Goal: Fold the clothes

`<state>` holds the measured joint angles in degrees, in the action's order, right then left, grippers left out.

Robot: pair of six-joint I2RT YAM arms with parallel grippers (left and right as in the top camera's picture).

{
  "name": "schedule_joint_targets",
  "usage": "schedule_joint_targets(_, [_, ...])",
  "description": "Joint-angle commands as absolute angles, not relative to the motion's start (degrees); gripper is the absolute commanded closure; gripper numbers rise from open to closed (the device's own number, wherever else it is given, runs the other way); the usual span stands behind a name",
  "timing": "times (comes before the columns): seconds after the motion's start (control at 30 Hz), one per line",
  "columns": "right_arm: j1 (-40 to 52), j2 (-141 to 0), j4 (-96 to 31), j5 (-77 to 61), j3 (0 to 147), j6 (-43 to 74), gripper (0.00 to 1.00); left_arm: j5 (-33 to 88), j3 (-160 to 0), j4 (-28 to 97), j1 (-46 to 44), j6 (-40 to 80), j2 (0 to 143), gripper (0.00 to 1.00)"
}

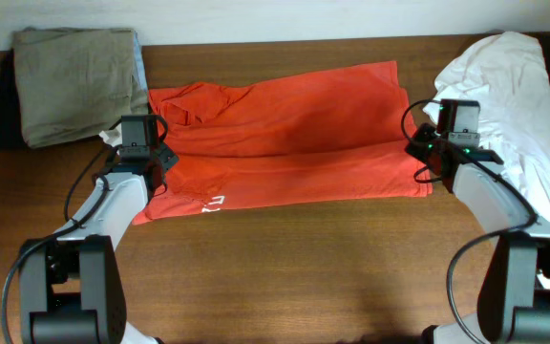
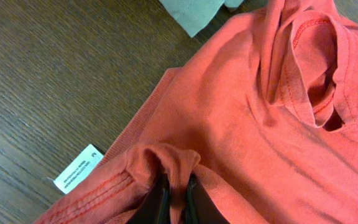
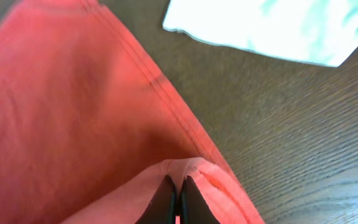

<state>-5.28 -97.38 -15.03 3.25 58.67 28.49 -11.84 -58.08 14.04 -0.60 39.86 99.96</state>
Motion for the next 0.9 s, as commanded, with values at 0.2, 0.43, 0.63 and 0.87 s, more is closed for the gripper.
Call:
schedule_joint_targets(0.2, [-6.63, -97.03, -26.00, 2.90, 70.15, 25.76, 0.01, -13.28, -66.96, 21.19, -0.47, 29.65, 99.72, 0.01])
schedule_joint_targets(0.43, [-2.74, -98.10, -23.31, -14.81, 84.01, 21.04, 0.01, 5.37, -78.13, 20.43, -3.66, 25.65, 102.08, 0.01])
schedule_joint_targets(0.63, [-0.75, -105.36, -22.65, -14.41, 84.03, 16.95, 0.01, 2.57, -78.91, 13.93, -4.99, 27.14, 115.09, 0.01])
schedule_joint_targets(0.87, [-0.75, -105.91, -22.92, -14.39, 84.03, 16.95, 0.01, -7.33, -78.91, 12.99, -4.27, 27.77, 116.66, 0.01])
